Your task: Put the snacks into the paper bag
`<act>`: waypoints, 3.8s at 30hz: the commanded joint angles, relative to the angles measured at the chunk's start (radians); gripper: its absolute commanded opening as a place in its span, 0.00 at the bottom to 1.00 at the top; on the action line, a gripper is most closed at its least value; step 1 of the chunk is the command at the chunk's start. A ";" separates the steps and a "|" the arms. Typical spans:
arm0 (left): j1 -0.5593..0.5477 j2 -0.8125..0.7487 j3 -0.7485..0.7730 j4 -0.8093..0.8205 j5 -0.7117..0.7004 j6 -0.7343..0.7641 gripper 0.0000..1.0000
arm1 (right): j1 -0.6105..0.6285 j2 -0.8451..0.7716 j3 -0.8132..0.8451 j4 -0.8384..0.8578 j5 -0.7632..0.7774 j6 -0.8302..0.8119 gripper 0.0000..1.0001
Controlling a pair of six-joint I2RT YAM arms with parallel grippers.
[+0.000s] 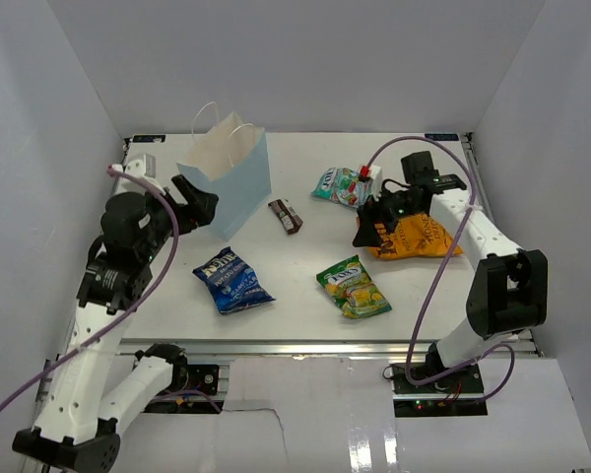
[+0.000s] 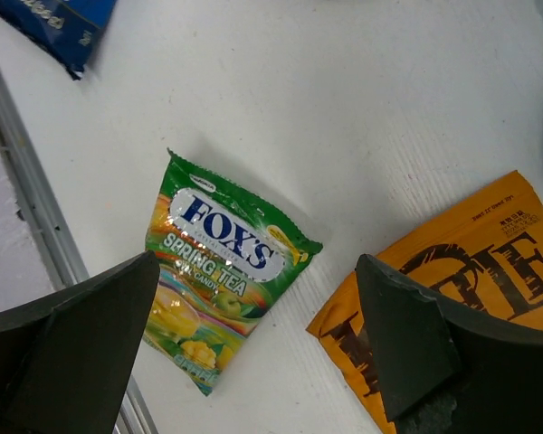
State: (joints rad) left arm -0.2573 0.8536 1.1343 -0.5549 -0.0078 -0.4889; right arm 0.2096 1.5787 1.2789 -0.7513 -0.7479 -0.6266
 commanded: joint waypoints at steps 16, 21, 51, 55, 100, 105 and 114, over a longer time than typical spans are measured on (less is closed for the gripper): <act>-0.002 -0.349 -0.464 -0.119 0.092 -0.473 0.97 | 0.327 0.404 0.276 0.487 0.418 0.691 0.95; -0.002 -0.364 -0.458 -0.143 0.091 -0.528 0.97 | 0.332 0.546 0.394 0.500 0.438 0.752 0.99; -0.002 -0.340 -0.603 0.012 0.238 -0.697 0.94 | 0.366 0.650 0.369 0.506 0.440 0.686 0.40; -0.003 -0.289 -0.617 0.104 0.273 -0.717 0.94 | 0.360 0.603 0.341 0.500 0.395 0.650 0.28; -0.158 0.070 -0.647 0.584 0.391 -0.723 0.51 | 0.501 0.191 0.057 0.411 -0.274 0.358 0.23; -0.158 0.044 -0.627 0.561 0.390 -0.689 0.31 | 0.502 0.179 0.059 0.400 -0.266 0.332 0.35; -0.157 -0.014 -0.304 0.084 0.159 -0.367 0.18 | 0.416 0.109 0.120 0.284 -0.341 0.187 0.75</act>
State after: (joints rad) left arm -0.4099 0.8806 0.6605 -0.2794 0.2916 -1.0279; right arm 0.6807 1.7660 1.3308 -0.4110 -1.0115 -0.3401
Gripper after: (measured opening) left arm 0.211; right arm 0.728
